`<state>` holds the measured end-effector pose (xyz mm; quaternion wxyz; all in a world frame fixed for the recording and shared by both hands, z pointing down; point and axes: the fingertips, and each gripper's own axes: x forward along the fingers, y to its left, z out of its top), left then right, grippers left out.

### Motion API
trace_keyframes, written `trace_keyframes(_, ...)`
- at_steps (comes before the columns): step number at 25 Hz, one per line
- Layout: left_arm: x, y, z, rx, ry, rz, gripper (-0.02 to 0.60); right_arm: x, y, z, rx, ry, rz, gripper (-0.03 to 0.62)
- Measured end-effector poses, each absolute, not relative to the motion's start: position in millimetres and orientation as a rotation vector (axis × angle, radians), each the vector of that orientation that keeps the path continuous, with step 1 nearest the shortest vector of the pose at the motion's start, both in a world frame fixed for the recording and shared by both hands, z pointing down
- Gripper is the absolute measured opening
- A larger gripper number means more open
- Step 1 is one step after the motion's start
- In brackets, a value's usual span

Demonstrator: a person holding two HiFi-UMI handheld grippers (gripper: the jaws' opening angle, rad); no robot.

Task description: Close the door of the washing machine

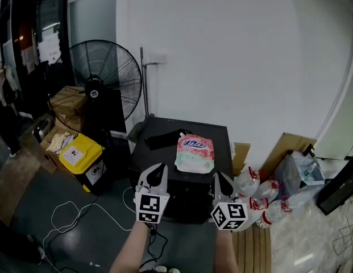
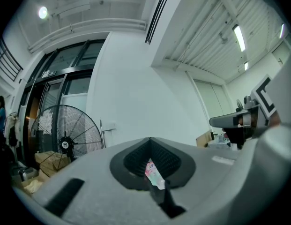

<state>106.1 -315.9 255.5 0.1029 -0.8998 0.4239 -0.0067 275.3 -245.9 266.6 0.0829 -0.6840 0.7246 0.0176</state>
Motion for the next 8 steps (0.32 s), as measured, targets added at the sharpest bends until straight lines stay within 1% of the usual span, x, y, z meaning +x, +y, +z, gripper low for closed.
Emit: trace_keyframes(8,104.4,-316.3,257.7,-2.664,1.258,-0.017,0.008,271.2,-248.8,266.7,-2.031,2.177,0.052,0.009)
